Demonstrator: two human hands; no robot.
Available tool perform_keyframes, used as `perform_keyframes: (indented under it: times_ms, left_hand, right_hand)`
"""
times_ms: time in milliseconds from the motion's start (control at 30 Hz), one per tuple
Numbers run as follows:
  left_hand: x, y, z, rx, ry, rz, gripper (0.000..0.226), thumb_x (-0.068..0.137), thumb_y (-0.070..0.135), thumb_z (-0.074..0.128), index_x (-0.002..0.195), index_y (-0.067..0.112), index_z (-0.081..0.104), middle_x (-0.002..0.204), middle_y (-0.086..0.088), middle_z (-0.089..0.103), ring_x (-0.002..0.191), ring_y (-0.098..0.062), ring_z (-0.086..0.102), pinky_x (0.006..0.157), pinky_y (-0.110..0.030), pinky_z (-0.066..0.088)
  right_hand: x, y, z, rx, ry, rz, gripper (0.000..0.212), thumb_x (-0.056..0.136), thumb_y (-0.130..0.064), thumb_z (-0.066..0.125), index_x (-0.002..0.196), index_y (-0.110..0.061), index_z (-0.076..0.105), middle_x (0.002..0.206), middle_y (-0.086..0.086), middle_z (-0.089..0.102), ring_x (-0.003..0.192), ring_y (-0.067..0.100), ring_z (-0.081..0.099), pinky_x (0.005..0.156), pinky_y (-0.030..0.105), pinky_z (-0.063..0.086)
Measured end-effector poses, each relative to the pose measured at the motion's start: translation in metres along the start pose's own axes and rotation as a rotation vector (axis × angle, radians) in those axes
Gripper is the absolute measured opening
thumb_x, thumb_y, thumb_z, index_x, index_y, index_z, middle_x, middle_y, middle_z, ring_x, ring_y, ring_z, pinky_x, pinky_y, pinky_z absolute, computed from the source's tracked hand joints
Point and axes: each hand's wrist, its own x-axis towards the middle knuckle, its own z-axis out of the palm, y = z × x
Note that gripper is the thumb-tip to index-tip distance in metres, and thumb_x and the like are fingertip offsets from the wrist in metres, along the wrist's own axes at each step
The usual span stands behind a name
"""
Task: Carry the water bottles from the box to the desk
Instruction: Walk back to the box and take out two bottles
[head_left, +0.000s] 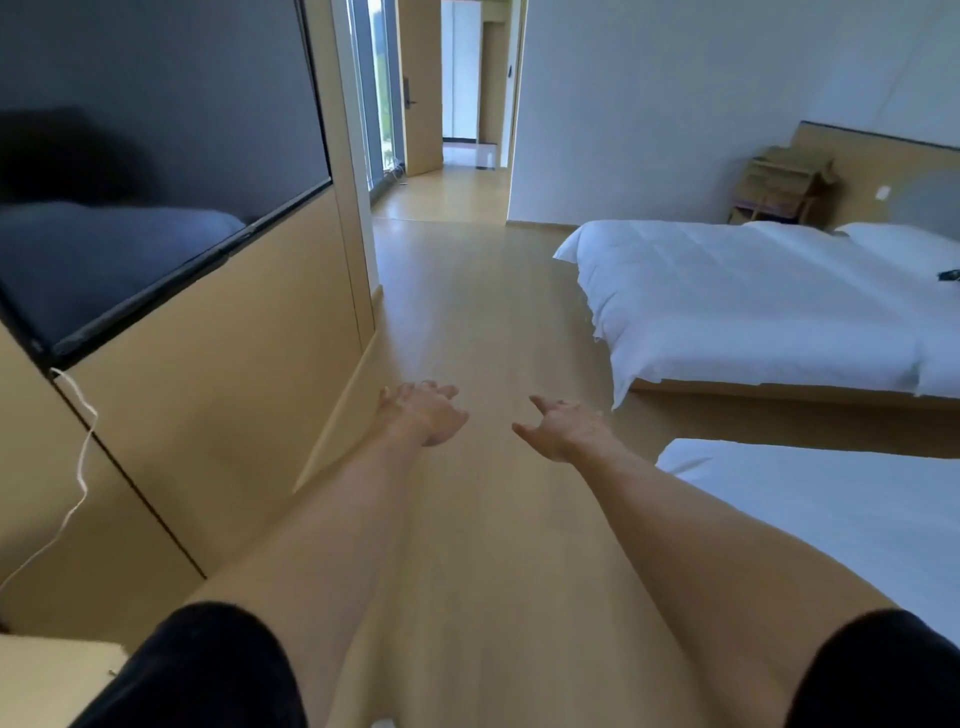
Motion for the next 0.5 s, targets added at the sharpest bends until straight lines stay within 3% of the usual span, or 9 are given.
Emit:
perform_keyframes:
  times_ms: [500]
  left_hand:
    - [0.242, -0.029, -0.054, 0.023, 0.013, 0.127, 0.055, 0.102, 0.047, 0.034, 0.156, 0.032, 0.032, 0.161, -0.001, 0.034, 0.145, -0.029, 0.034, 0.115, -0.044, 0.026]
  right_hand:
    - [0.211, -0.043, -0.044, 0.033, -0.002, 0.123, 0.065, 0.097, -0.059, 0.046, 0.155, -0.031, 0.031, 0.157, 0.004, 0.039, 0.144, 0.024, 0.035, 0.115, 0.043, 0.033]
